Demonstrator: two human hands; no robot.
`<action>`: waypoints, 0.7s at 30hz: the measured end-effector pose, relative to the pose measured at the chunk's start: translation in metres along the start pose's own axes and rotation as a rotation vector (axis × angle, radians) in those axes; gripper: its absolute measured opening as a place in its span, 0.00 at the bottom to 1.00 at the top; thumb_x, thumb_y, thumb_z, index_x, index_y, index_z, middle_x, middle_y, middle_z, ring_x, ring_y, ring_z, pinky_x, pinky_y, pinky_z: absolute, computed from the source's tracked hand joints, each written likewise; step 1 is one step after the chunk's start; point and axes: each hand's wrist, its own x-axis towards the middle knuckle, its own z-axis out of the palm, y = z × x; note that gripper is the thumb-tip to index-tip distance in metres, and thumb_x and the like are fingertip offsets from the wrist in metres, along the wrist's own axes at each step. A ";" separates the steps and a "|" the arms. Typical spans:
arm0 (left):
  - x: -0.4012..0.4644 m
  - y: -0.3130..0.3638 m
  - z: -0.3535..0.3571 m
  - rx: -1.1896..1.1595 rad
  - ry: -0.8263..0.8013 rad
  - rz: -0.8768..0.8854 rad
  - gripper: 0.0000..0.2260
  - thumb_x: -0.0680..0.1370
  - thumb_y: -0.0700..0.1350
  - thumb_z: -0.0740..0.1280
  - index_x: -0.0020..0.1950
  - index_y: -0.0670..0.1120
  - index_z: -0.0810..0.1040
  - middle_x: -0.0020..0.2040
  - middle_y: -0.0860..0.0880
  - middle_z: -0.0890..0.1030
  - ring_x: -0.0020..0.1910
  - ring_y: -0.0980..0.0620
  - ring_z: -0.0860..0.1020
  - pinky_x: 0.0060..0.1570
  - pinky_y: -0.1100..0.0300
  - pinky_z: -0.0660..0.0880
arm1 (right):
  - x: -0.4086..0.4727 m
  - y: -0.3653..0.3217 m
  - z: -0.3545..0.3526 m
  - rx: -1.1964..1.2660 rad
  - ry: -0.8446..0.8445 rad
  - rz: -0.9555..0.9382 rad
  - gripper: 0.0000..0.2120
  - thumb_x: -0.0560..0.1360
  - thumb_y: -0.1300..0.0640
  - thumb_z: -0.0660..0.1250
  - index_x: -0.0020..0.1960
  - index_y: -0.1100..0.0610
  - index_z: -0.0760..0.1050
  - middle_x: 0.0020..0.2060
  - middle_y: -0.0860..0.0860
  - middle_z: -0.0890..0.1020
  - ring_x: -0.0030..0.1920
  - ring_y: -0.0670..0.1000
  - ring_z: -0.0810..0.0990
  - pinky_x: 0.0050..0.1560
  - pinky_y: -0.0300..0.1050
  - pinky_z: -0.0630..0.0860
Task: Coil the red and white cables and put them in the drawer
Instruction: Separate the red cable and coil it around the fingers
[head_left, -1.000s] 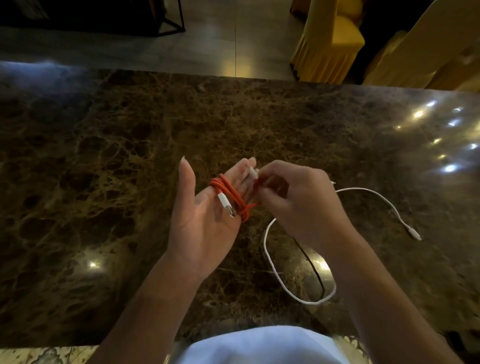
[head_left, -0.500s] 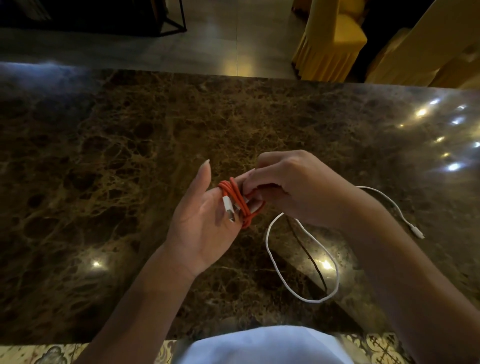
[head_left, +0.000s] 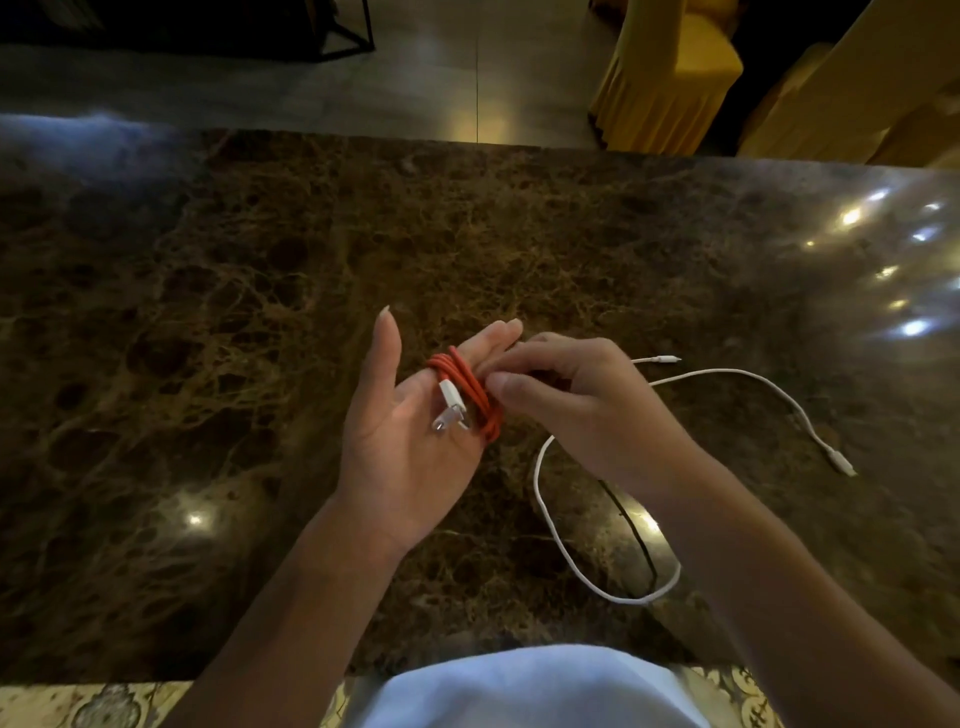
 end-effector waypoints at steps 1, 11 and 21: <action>0.000 0.000 -0.001 -0.002 0.018 0.004 0.46 0.76 0.71 0.57 0.82 0.39 0.61 0.80 0.42 0.70 0.81 0.45 0.67 0.81 0.50 0.58 | -0.001 -0.001 0.000 0.068 -0.060 -0.002 0.08 0.80 0.58 0.69 0.57 0.55 0.86 0.47 0.50 0.84 0.48 0.51 0.83 0.49 0.51 0.82; 0.008 0.002 -0.007 0.010 0.124 0.011 0.46 0.76 0.75 0.55 0.82 0.41 0.62 0.80 0.38 0.69 0.80 0.39 0.67 0.82 0.42 0.56 | -0.009 0.001 0.044 -0.467 0.319 -0.311 0.22 0.76 0.45 0.72 0.67 0.49 0.77 0.64 0.48 0.77 0.62 0.50 0.74 0.59 0.48 0.76; 0.012 -0.005 -0.009 0.093 0.213 0.035 0.43 0.79 0.74 0.48 0.75 0.40 0.72 0.71 0.40 0.80 0.72 0.41 0.78 0.74 0.41 0.70 | 0.010 -0.011 0.031 -0.924 0.145 -0.651 0.07 0.74 0.51 0.76 0.51 0.49 0.84 0.56 0.50 0.80 0.56 0.55 0.76 0.52 0.50 0.72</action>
